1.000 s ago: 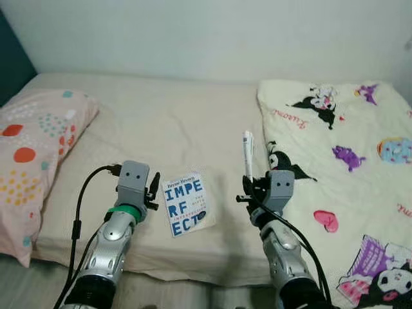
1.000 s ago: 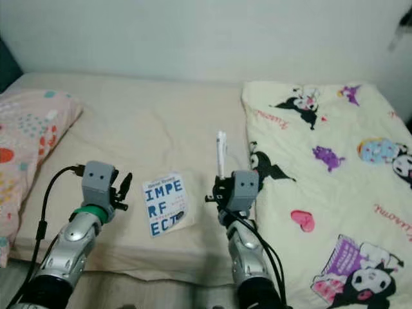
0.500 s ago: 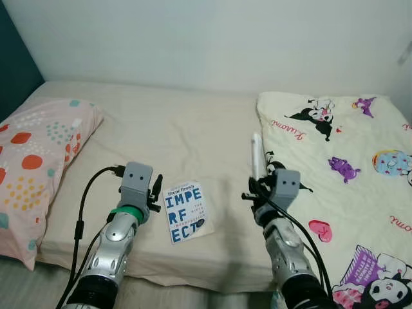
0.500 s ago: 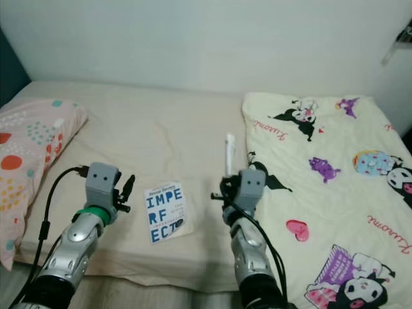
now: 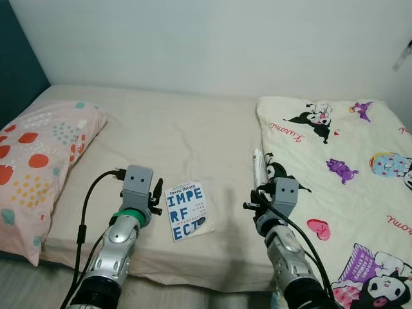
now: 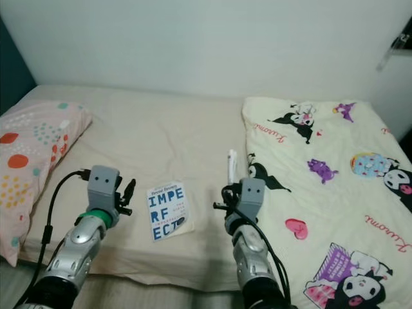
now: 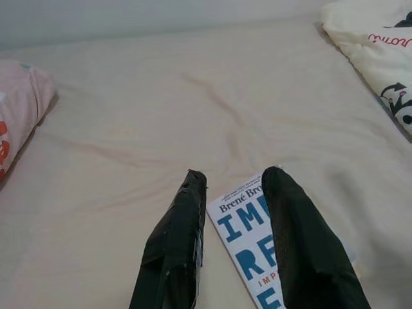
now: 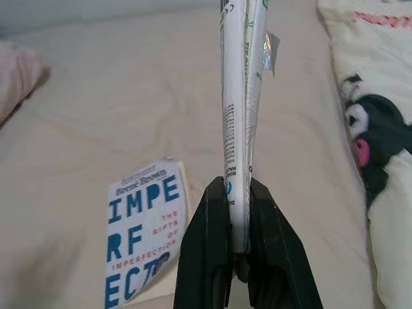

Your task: Clean up the room

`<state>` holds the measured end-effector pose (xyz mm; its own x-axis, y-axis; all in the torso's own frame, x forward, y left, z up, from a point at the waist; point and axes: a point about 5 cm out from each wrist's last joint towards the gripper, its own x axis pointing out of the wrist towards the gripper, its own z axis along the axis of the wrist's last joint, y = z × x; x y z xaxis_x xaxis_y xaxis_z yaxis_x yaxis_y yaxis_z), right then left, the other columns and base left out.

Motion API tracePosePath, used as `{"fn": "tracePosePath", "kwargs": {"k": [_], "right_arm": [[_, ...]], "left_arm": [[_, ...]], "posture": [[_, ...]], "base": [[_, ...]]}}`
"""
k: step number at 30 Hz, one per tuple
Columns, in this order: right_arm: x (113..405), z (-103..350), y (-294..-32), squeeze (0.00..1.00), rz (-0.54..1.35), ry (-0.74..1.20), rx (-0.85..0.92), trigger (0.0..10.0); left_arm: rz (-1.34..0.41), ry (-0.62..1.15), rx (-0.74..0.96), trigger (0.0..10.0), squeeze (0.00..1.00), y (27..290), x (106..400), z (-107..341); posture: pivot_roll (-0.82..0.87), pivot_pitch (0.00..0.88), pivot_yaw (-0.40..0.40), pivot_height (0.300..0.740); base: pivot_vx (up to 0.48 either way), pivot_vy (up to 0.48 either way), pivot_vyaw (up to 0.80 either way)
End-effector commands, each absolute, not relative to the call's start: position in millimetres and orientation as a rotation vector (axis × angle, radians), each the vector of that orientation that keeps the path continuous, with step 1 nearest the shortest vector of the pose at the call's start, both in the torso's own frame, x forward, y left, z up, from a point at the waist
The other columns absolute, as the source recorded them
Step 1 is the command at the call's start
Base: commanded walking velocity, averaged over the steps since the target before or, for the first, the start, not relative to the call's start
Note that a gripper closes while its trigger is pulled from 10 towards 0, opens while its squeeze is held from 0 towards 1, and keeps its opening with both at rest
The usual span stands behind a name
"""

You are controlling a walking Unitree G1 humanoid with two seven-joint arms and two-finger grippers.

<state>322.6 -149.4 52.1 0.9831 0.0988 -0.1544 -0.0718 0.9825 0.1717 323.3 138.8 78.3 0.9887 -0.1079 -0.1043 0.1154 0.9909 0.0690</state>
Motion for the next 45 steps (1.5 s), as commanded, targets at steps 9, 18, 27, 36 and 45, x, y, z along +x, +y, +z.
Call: {"fn": "tracePosePath", "kwargs": {"k": [9,18,27,36,45], "right_arm": [[318.3,46.7,-144.3,0.00,0.112,0.173,0.135,10.0],[318.4,46.5,-145.0,0.00,0.110,0.173,0.135,10.0],[318.7,47.0,-144.8,0.00,0.107,0.169,0.147,10.0],[317.5,46.4,-144.4,0.00,0.107,0.166,0.162,10.0],[318.2,48.5,-145.0,0.00,0.124,0.157,0.144,10.0]], "left_arm": [[-0.095,0.161,0.085,10.0,0.00,142.8,316.5,64.0],[-0.097,0.154,0.071,10.0,0.00,133.3,321.2,67.6],[-0.103,0.157,0.089,10.0,0.00,138.4,319.3,66.2],[-0.097,0.165,0.095,10.0,0.00,142.5,317.4,64.2],[-0.106,0.169,0.096,10.0,0.00,140.4,317.6,63.8]], "posture": [[0.04,0.000,0.059,0.740],[0.05,0.000,0.055,0.740],[0.05,0.000,0.061,0.740],[0.06,0.000,0.070,0.740],[0.05,0.000,0.075,0.740]], "base": [[0.000,0.000,0.80],[0.000,0.000,0.80],[0.000,0.000,0.80],[0.000,0.000,0.80],[0.000,0.000,0.80]]}}
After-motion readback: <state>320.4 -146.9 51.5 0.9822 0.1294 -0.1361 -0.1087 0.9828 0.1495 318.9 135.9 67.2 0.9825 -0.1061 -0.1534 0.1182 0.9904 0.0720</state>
